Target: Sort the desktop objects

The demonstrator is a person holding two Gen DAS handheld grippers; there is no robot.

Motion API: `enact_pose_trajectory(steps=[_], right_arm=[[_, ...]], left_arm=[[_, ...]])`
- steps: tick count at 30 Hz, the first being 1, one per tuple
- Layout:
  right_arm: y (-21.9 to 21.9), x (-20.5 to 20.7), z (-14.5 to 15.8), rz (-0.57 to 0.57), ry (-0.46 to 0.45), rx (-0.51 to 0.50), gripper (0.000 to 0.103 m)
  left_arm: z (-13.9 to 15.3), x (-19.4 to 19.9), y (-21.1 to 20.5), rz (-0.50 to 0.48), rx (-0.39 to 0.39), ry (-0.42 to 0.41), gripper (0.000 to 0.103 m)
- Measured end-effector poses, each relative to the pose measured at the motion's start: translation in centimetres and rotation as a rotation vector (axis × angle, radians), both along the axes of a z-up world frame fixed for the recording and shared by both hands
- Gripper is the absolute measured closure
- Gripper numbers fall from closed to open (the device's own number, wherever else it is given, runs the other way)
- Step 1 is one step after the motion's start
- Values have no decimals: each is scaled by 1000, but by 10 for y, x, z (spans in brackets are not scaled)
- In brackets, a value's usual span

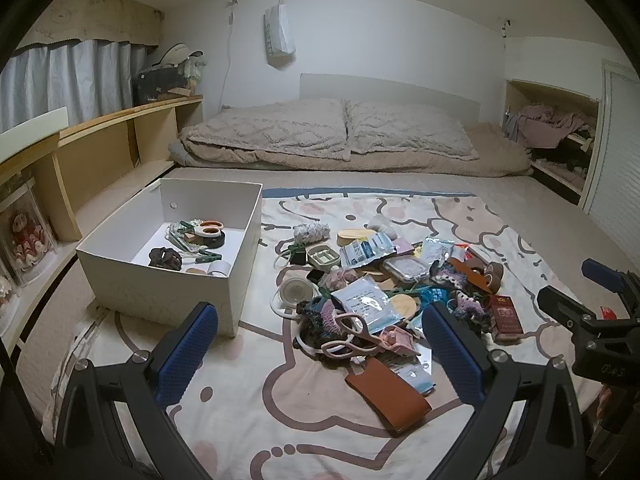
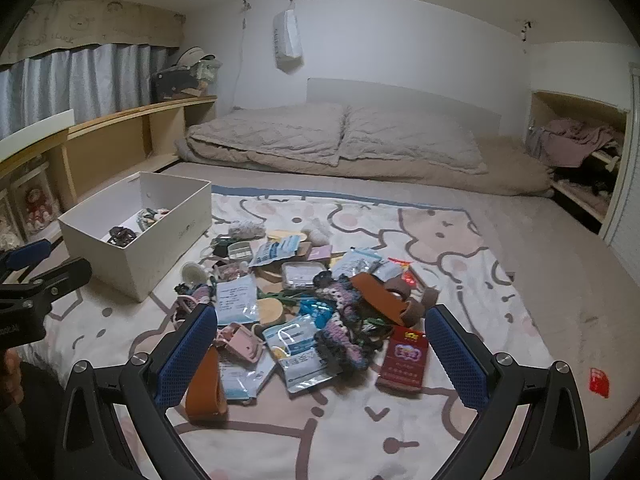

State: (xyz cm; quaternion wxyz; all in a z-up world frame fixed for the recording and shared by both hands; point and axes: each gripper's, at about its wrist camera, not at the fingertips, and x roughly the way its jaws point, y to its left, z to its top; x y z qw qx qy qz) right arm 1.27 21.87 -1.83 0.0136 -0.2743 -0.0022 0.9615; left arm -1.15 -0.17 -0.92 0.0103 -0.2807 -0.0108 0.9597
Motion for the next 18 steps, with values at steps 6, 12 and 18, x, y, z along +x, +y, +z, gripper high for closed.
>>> enact_pose_trajectory(steps=[6,12,18], right_arm=[[-2,-9,-8,9,-25,8,0],[-2,-17,-21,11,-52,2,0],[-2,-23,-40,15,-97,-10,0]], left_arm=[[-11,-9,-2,7,-11,-23,0],[-23,-16,-1,7,-15,-51,0],[-45,-22,-2,9,-15,-95,0]])
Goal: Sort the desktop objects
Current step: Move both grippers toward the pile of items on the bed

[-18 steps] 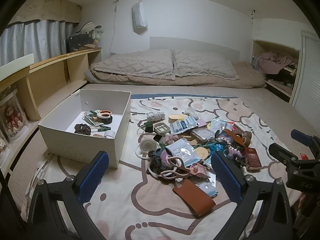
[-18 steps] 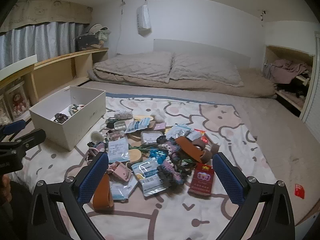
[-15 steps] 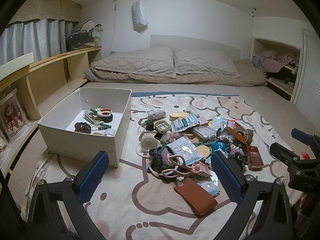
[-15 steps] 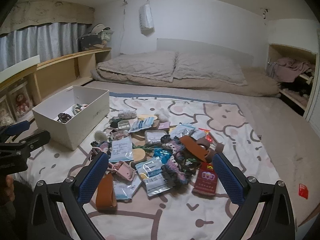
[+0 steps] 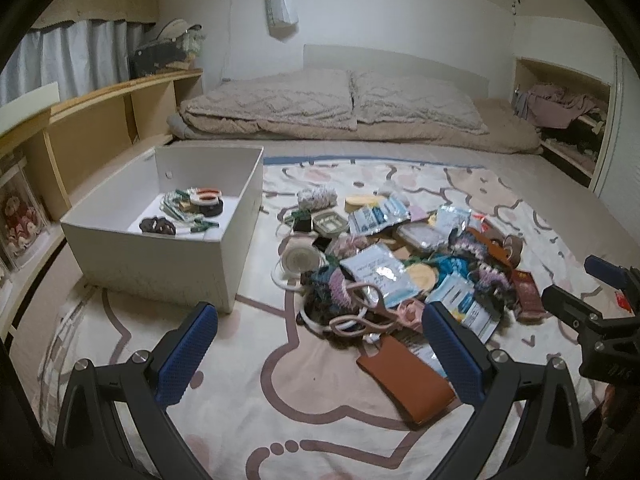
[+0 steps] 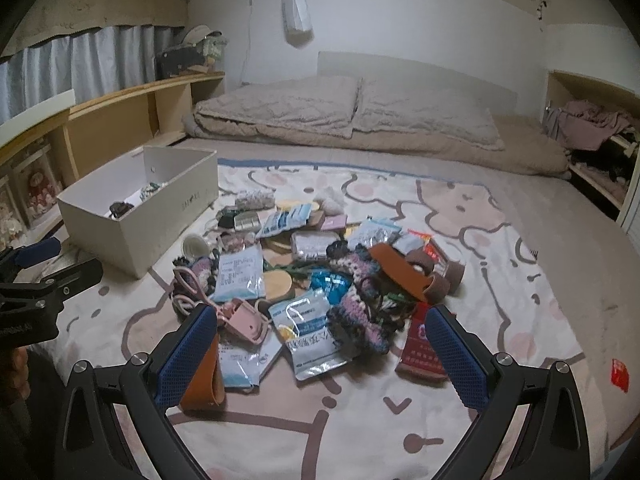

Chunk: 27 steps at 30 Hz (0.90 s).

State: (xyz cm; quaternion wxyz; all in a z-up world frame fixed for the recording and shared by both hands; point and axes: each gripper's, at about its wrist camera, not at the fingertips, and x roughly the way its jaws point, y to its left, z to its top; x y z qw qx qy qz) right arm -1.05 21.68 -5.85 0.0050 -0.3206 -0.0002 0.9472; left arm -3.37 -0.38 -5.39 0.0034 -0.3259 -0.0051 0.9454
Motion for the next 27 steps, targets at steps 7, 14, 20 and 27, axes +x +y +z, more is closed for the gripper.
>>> enact_pose_trajectory(steps=[7,14,20,27], right_arm=[[1,-9,-28,1,-50,-17,0],[-5,-15,-53,14,-96,-16,0],[-7,-18,-71,16,-138,-25,0],[-12,-25,-91,18,-183,-41,0]], left_arm=[[-36,-6,-1,6,-25,-67,0],[-66,-9,-2,-6,-16,-139,0],[-88,-13,-3,-11,-6,-200,0],[-114,-16,-3,-41,-19,-270,0]])
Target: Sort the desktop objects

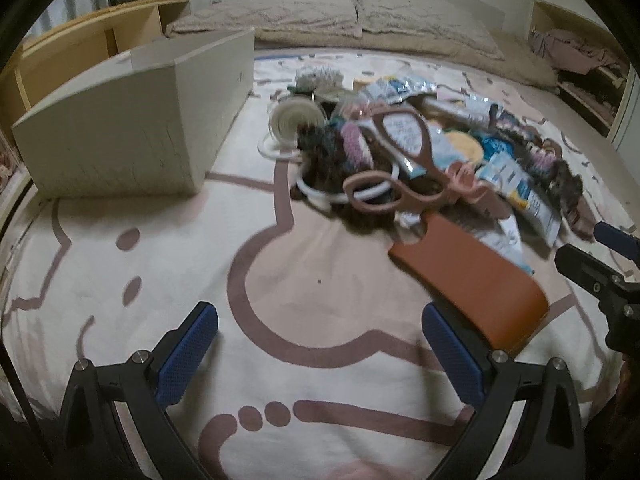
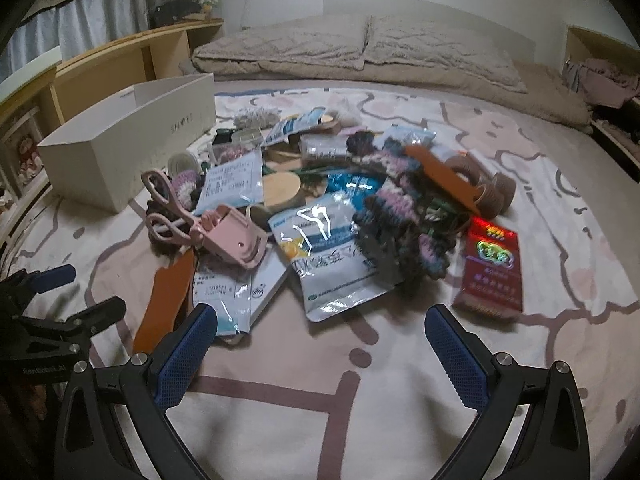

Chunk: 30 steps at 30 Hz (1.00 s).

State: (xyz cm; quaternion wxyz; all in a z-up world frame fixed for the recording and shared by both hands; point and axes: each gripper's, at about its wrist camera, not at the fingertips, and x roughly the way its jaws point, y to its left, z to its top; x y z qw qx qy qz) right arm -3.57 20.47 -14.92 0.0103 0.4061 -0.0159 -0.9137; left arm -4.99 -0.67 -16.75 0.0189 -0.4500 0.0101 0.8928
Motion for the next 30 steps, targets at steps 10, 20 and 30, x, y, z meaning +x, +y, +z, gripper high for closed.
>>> enact_pose_trajectory(steps=[10,20,30], right_arm=[[-16,-5,-22,38,-45,-12,0],[-26,1,-36,59,-45,11,0],[-30,4,-41,53,-14,36,0]], left_arm=[[-13,0,4,-7,-17,1,0],[-19,4,1,-17,-2,53,0],[-19,5,-1,-49,14,54,0]])
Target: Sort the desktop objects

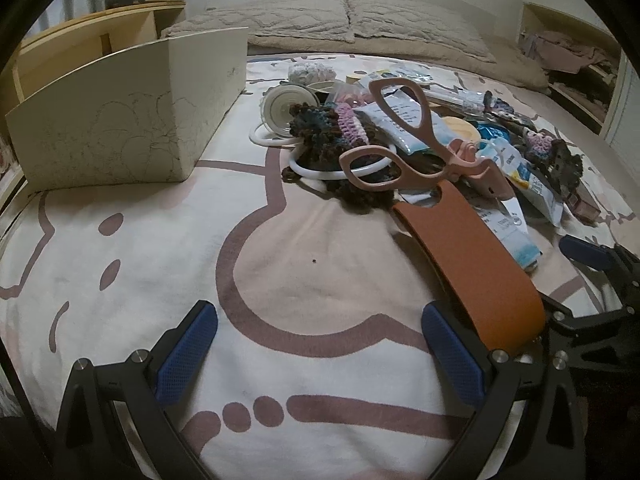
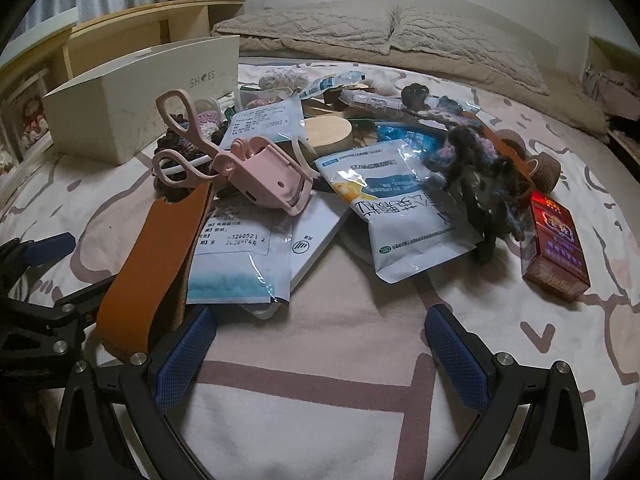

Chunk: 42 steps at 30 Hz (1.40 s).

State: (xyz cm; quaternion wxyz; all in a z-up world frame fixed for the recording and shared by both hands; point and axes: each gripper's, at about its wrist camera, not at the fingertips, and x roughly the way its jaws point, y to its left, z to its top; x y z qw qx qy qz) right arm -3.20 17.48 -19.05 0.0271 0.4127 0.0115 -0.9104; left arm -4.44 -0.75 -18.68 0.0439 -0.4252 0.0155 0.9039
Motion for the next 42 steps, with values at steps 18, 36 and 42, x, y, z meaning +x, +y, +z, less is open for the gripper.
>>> enact_pose_trajectory(steps=[18,36,42], right_arm=[[-16,7,7,31,19,1,0],[-57,10,11,222,14,35,0],[-43,26,11,256,-19,18,0]], left_arm=[[10,14,-19,-60,122,-47,0],[26,17,-56,63,247,-45,0],[35,19,-51,73,183,16,0]])
